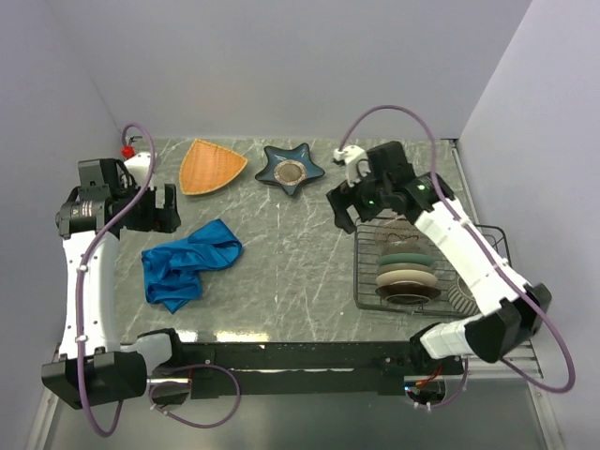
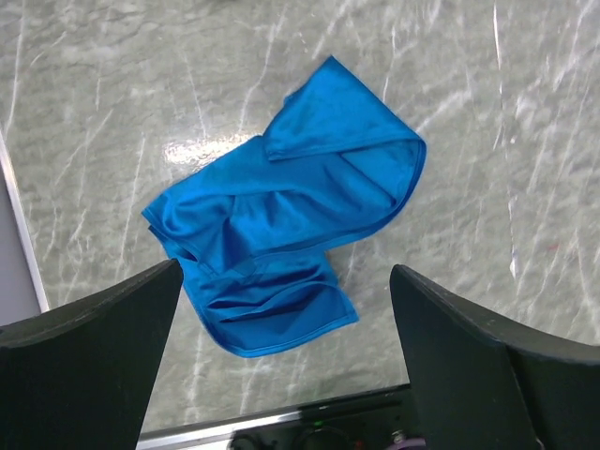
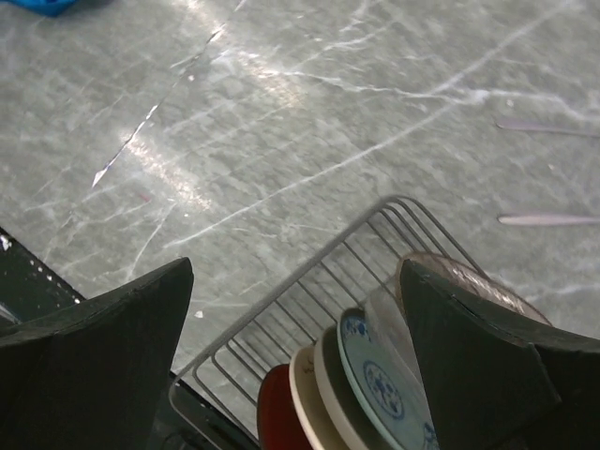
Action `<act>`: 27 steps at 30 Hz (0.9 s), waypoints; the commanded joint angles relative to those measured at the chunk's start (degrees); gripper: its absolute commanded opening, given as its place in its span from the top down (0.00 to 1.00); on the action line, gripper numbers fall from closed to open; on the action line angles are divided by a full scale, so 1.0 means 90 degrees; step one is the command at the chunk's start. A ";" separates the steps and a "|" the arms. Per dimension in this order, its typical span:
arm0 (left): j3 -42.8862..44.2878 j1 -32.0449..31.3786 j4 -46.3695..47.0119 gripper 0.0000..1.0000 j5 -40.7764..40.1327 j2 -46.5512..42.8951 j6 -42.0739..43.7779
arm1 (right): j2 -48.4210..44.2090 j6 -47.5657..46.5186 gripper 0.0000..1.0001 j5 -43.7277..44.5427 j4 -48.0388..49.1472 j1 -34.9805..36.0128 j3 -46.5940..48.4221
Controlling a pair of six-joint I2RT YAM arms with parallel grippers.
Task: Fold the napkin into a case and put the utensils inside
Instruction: Move the crumpled napkin to the corner of the board.
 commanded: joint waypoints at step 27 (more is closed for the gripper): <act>-0.3138 -0.1159 0.1329 0.17 -0.1383 0.0558 0.2680 | 0.2395 0.0411 0.00 -0.1285 0.0715 0.0810 0.0767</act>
